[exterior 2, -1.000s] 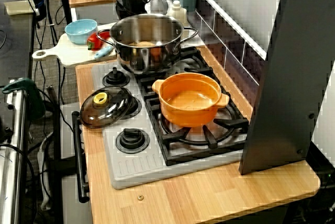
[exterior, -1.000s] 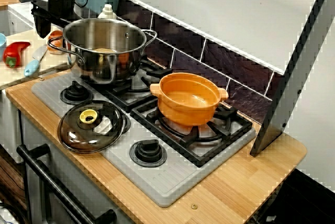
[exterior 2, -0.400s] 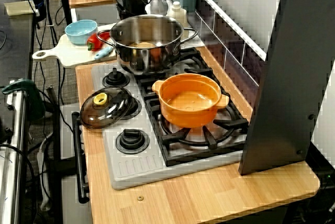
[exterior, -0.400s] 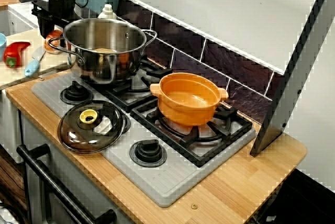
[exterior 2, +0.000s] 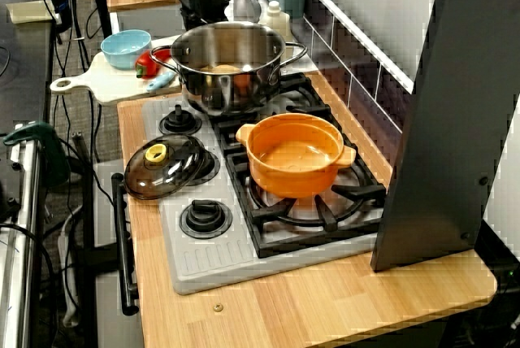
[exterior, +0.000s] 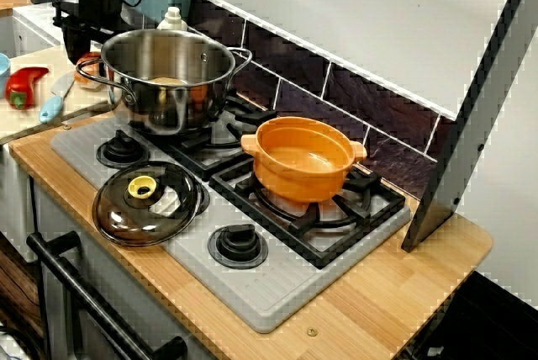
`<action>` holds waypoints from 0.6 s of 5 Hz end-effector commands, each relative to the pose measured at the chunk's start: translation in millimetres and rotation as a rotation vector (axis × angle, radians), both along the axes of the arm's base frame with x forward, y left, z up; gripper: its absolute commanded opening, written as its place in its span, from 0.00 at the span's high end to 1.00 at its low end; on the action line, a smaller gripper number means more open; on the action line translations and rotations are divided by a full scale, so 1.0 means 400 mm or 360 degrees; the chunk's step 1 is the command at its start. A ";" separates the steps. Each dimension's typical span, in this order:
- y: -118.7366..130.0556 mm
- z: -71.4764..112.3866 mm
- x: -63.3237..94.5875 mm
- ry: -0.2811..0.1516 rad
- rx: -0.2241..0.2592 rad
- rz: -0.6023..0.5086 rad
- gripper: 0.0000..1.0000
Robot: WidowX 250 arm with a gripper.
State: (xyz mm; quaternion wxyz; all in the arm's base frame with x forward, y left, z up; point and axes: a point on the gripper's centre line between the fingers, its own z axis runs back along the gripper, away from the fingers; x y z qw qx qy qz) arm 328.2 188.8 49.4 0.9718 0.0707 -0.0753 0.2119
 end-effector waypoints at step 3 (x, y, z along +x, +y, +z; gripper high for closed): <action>-0.110 0.256 0.036 -0.0246 -0.0168 -0.0253 1.00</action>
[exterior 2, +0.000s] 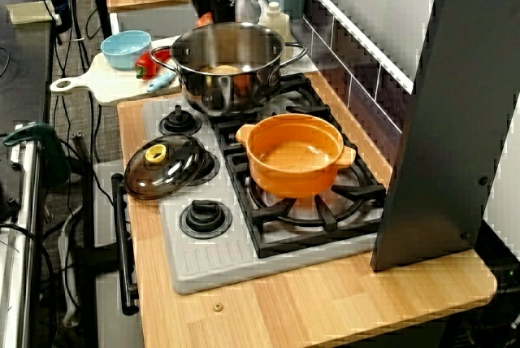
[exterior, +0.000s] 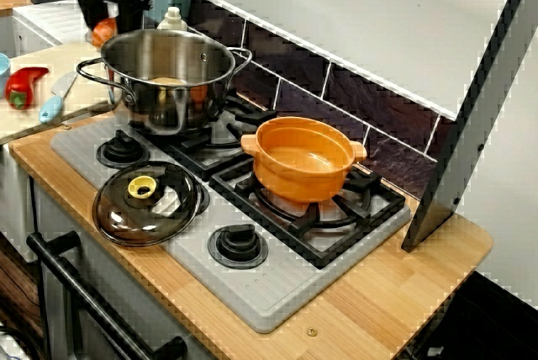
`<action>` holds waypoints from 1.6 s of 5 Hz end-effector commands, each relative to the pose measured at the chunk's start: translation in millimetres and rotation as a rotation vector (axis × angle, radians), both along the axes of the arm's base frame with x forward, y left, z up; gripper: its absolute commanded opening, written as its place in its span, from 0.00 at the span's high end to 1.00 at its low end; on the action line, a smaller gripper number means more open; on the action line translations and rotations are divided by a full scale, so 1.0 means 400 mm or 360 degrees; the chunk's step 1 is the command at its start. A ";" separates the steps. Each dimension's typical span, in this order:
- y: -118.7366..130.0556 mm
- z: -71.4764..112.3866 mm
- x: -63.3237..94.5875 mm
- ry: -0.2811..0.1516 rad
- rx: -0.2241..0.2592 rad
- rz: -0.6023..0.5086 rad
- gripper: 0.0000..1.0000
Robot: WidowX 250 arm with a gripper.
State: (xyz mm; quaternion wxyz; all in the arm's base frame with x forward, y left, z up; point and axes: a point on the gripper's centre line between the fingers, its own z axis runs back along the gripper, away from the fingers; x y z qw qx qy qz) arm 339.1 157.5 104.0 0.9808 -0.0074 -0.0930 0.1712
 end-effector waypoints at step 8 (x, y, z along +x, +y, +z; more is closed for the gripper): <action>-0.240 0.194 -0.024 -0.0193 -0.0054 -0.0434 1.00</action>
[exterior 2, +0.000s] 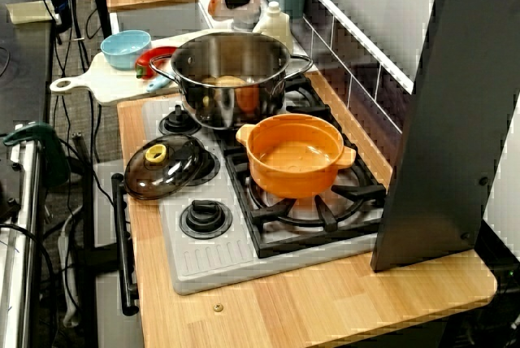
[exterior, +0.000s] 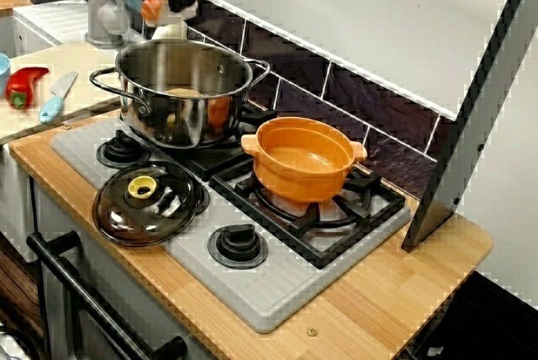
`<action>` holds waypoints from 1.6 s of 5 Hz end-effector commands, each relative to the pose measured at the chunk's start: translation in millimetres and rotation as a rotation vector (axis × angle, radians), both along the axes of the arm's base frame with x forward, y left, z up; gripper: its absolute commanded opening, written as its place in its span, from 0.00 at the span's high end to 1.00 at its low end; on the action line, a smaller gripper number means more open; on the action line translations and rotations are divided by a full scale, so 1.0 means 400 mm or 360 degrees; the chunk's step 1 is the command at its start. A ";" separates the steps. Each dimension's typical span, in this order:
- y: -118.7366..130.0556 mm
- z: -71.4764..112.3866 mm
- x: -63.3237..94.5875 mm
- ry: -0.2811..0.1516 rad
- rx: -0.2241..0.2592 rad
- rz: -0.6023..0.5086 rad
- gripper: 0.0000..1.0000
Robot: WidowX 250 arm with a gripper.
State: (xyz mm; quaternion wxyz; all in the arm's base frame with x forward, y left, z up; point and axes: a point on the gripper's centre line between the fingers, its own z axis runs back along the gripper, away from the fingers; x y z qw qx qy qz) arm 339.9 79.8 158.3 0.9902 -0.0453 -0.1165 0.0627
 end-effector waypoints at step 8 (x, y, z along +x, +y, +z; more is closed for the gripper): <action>-0.420 0.027 -0.030 -0.0016 -0.0032 -0.0384 1.00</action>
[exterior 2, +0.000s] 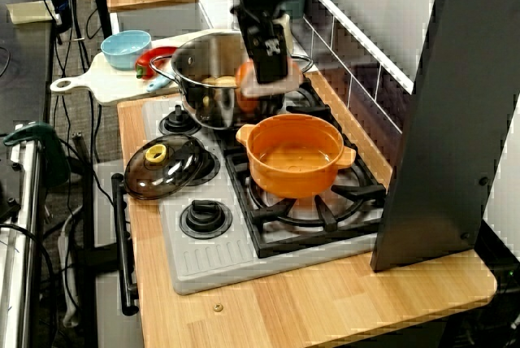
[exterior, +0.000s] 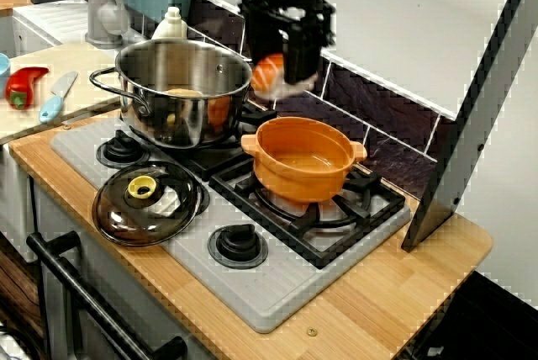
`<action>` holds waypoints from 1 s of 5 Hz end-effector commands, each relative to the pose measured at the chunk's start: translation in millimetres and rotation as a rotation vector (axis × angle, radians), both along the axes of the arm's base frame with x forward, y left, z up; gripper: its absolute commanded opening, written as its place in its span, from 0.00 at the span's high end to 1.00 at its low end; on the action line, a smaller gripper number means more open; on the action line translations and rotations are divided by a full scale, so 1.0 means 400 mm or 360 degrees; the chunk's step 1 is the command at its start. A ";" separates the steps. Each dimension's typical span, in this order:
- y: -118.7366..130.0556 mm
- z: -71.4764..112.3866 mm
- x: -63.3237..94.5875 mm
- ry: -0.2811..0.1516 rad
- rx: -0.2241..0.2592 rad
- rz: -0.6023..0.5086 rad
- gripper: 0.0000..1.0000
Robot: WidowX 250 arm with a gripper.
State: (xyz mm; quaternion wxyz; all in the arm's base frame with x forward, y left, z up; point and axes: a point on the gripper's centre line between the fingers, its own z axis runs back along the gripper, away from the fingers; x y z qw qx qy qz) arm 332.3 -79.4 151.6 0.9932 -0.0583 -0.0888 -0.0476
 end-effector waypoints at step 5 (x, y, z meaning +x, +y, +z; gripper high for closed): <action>-0.104 -0.072 0.016 -0.0042 0.0051 -0.0052 1.00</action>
